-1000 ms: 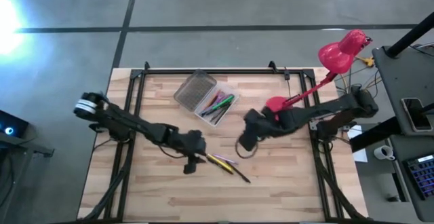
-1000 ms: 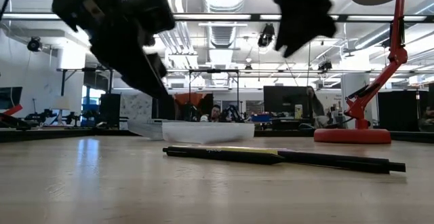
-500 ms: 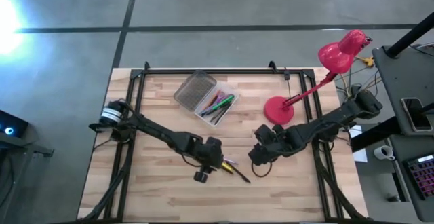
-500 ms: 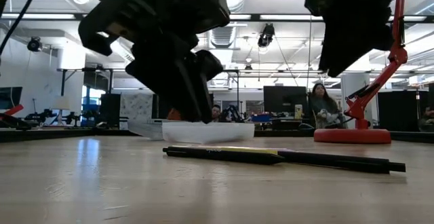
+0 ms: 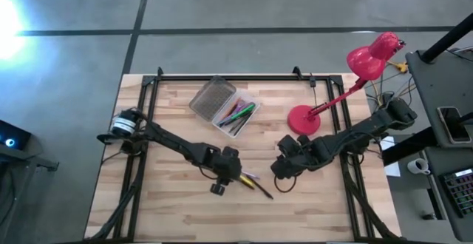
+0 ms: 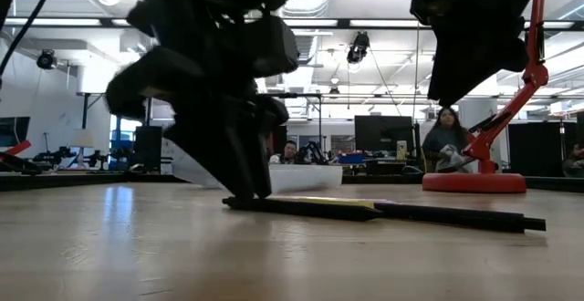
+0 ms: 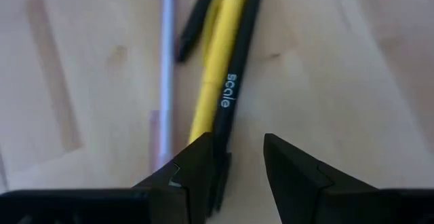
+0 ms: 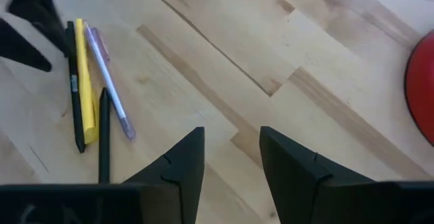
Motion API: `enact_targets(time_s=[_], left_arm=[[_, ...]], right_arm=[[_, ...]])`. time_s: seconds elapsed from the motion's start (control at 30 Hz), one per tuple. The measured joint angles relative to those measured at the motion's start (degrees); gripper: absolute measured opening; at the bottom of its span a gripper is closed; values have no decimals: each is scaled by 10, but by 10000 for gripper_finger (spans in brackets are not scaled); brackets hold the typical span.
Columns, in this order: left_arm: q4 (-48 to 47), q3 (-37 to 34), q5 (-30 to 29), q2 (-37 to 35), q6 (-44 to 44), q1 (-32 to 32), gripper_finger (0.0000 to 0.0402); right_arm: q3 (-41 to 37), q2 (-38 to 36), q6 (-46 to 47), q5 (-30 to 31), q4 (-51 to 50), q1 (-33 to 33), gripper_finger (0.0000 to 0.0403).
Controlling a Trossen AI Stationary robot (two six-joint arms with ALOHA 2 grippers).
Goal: Pick & place school supplies into a supply box
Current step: Put the black pen into the black supply box
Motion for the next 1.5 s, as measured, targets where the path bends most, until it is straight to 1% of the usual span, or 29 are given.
enact_targets(time_s=[0.1,0.4,0.5,0.63,0.67,0.73,0.83,0.9,0.97,1.07,1.13,1.2,1.3,1.4,1.5], left_arm=[[2,7,-3,17,0,2,118],[2,10,0,31,0,2,112],[1,10,0,31,0,2,87],[-2,10,3,32,0,2,27],[-5,10,4,32,-1,2,17],[-12,10,6,30,-13,2,14],[-35,7,27,14,-47,3,16],[-57,2,52,-6,-74,2,14],[-58,-2,67,-37,-109,-2,12],[-48,-9,71,-104,-190,5,11],[-44,-21,57,-142,-248,25,12],[-49,-42,29,-175,-302,57,12],[2,-76,3,-220,-384,124,12],[73,-110,1,-231,-449,202,12],[89,-129,1,-219,-480,266,12]], right_arm=[[0,0,7,6,0,0,134],[0,0,24,9,0,0,132],[0,0,25,9,0,0,132],[0,0,25,9,0,0,127],[0,0,25,9,0,0,127],[0,0,27,10,0,0,125],[0,0,38,12,-1,0,126],[0,0,38,12,-1,0,127],[0,0,40,12,-2,0,129],[0,0,48,13,-3,0,130],[0,0,64,18,-7,0,127],[-2,0,86,33,-8,0,125],[-2,0,113,56,-8,0,123],[-2,0,123,72,-4,-1,123],[-2,0,124,74,-2,0,123]])
